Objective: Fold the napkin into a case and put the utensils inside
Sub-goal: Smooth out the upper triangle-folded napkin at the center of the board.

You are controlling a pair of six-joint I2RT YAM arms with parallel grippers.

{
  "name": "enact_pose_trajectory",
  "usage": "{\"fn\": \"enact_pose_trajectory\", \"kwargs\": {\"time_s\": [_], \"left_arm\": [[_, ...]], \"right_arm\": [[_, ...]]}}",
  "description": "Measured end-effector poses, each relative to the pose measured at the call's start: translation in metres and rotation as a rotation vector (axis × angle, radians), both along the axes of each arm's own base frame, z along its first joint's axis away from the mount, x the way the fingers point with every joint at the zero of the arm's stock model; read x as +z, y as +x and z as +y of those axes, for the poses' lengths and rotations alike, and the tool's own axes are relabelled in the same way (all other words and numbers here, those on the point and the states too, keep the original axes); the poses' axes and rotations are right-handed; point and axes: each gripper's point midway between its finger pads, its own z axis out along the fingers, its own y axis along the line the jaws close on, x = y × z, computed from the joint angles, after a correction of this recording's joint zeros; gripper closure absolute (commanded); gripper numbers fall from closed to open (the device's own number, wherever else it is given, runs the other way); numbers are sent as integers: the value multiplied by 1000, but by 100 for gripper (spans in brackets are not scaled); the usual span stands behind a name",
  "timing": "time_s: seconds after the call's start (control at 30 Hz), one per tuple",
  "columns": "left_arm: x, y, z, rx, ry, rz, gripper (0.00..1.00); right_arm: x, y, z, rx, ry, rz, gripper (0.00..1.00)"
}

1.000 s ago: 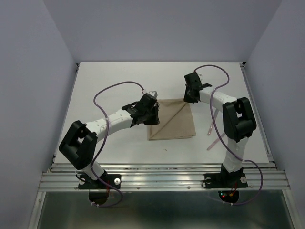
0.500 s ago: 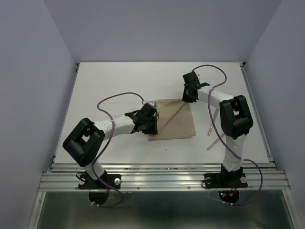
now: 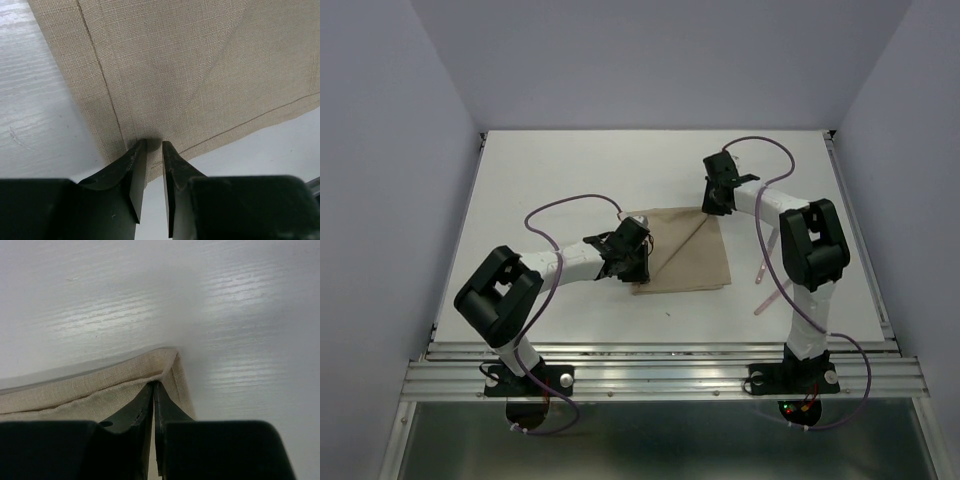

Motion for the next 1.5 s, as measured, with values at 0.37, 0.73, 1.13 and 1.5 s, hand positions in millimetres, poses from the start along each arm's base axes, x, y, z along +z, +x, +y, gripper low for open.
{"fn": "enact_pose_trajectory", "kwargs": {"time_s": [0.37,0.73,1.13,1.5], "left_arm": [[32,2,3,10,-37,-59,74],[35,-3,9,23,-54,-79,100],[-7,-22,16,18,-41,9,100],[85,-9,26,60,-146,-158,100]], "right_arm": [[5,-2,0,31,-10,0,89],[67,-41,36,108,131,-115,89],[-9,-80,67,172,114,61,90],[28,-85,76,201,109,-4,89]]}}
